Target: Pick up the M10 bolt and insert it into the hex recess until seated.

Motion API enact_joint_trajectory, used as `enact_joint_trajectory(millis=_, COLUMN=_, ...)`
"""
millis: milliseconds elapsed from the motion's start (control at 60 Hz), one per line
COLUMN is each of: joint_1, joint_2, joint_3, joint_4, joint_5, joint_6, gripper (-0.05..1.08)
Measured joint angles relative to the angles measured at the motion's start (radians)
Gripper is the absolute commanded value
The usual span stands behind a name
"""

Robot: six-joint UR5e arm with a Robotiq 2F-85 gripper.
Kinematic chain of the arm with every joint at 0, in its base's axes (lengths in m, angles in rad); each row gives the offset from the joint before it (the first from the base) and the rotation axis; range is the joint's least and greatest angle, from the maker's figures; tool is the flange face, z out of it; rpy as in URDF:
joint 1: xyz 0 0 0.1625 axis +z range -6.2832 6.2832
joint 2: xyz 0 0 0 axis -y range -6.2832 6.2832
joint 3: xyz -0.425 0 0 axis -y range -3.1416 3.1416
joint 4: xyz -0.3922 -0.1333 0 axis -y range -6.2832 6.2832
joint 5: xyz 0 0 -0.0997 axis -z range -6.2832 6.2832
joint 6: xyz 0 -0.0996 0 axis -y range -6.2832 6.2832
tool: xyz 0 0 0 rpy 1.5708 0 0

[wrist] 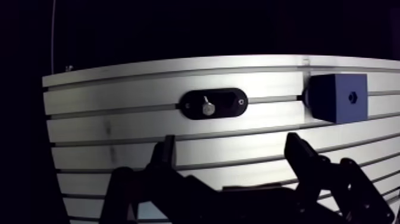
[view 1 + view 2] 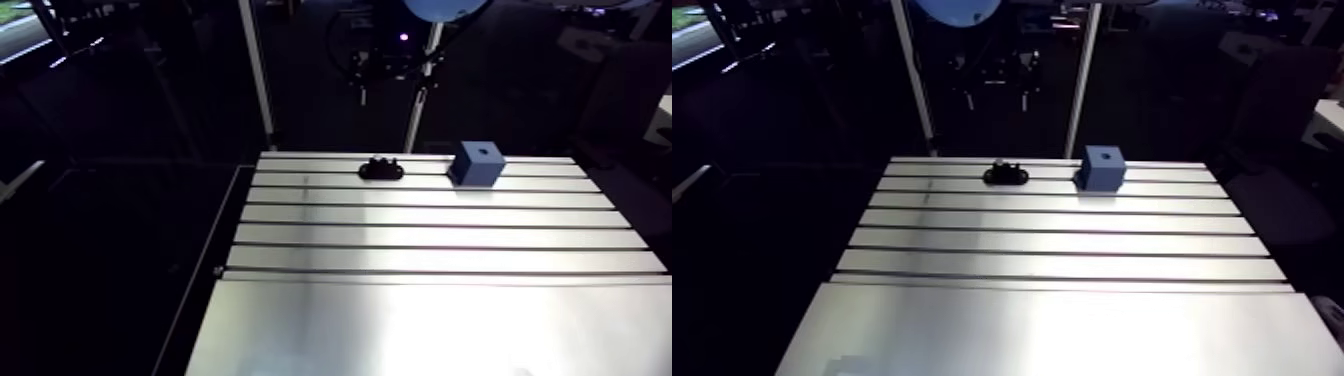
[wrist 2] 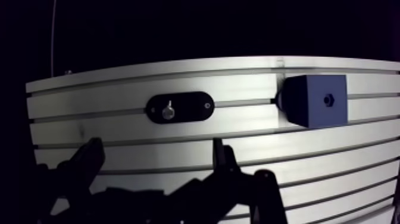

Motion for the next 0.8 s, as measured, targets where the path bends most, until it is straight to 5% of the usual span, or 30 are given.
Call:
enact_joint_trajectory(millis=233, joint_1=0.001, joint_2=0.051, joint_3=-0.01, joint_4=-0.022, joint_5=0.006, joint_6=0.017, gripper=0.06)
enact_joint_trajectory(millis=433, joint_1=0.002, joint_2=0.086, joint_3=-0.013, joint_4=-0.028, joint_5=0.009, joint_6=0.017, gripper=0.24)
enact_joint_trajectory(millis=800, joint_1=0.002, joint_2=0.127, joint_3=-0.015, joint_4=-0.036, joint_5=0.024, joint_6=0.012, gripper=0.37)
